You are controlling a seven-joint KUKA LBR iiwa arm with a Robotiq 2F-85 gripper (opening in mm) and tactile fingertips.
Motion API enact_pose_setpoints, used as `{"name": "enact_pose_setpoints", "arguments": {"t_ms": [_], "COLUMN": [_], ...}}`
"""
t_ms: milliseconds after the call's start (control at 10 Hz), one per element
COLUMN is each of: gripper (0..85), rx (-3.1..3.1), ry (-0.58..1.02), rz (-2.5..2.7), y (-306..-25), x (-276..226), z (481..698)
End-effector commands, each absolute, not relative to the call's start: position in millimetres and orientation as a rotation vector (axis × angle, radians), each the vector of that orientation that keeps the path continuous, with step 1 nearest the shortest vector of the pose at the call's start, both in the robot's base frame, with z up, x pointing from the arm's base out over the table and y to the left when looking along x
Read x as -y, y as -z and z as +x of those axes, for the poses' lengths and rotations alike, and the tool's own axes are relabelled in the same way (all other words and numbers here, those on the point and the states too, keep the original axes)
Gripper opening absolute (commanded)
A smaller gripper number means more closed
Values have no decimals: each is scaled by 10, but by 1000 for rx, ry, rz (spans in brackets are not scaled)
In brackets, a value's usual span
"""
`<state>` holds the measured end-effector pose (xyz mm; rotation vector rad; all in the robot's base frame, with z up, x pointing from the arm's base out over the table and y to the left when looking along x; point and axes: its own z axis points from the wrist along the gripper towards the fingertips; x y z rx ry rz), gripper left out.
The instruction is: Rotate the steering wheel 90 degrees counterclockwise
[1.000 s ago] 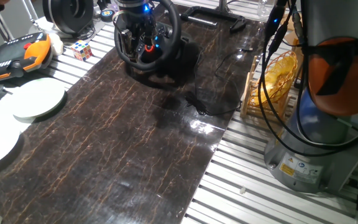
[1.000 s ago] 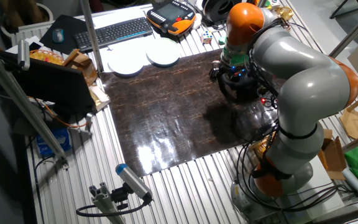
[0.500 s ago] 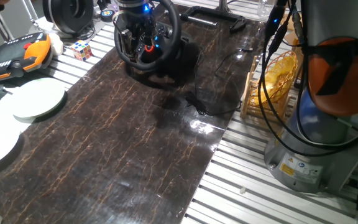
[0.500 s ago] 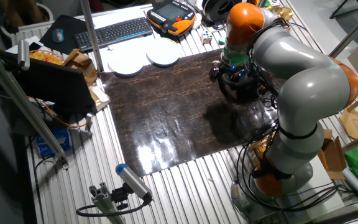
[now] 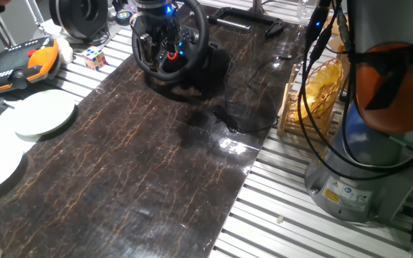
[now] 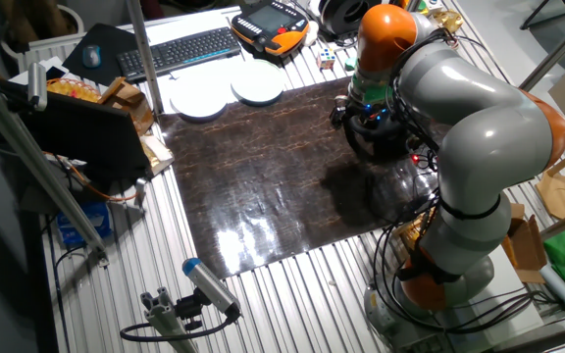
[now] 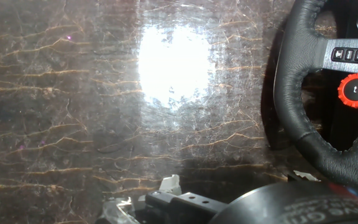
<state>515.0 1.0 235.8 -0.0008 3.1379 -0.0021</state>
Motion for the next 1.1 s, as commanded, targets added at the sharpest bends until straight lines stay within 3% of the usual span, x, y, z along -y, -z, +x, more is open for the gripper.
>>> {"name": "enact_pose_setpoints", "arguments": {"t_ms": [0, 1000], "gripper": [7, 7], "rx": [-3121, -3122], "ry": [21, -3], "rz": [97, 109], "y": [-2360, -2356], "x": [-8, -6], "z": [5150, 5162]}}
